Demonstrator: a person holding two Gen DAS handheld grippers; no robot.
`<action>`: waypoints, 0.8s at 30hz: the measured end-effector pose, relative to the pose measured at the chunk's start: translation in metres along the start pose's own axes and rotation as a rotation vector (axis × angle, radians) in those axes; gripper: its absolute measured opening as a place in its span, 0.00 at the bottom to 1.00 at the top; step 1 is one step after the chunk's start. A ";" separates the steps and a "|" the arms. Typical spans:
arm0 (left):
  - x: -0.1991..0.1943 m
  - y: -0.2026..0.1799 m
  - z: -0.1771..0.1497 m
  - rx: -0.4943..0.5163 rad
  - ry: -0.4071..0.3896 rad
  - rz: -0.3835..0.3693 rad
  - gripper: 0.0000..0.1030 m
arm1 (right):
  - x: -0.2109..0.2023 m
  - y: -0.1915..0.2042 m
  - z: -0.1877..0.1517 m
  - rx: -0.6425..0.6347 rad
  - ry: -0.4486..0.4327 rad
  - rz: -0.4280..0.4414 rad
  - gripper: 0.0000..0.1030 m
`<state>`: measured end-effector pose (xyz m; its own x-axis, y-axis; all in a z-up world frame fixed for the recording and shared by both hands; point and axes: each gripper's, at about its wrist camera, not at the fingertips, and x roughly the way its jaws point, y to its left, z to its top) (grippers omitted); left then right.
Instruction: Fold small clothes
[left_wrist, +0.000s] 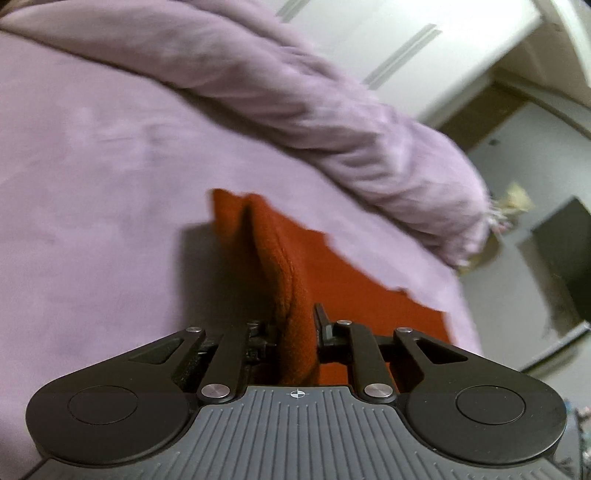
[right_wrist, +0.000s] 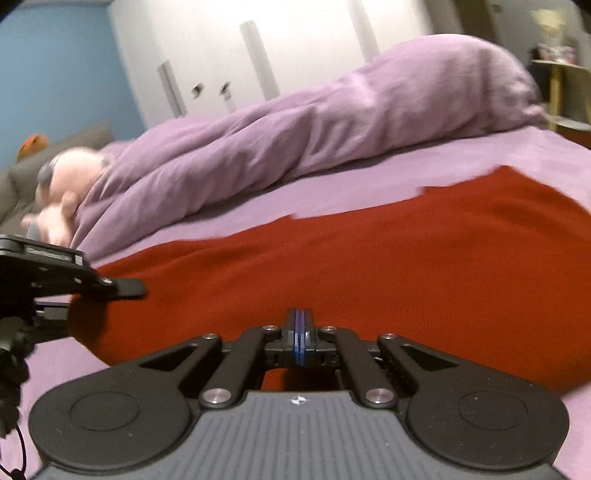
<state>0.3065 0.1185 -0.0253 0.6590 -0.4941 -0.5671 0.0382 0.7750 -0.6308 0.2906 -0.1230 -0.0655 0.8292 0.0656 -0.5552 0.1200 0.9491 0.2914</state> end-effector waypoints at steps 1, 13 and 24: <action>0.003 -0.016 -0.001 0.041 0.002 -0.007 0.16 | -0.006 -0.011 -0.001 0.030 0.000 -0.006 0.04; 0.096 -0.123 -0.088 0.358 0.148 -0.017 0.26 | -0.039 -0.080 0.001 0.182 -0.027 -0.076 0.14; 0.003 -0.103 -0.072 0.384 -0.094 0.090 0.49 | -0.027 -0.094 0.023 0.259 0.009 0.008 0.14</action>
<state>0.2499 0.0087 -0.0002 0.7375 -0.3931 -0.5491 0.2430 0.9131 -0.3274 0.2698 -0.2211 -0.0602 0.8258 0.0766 -0.5587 0.2506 0.8377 0.4852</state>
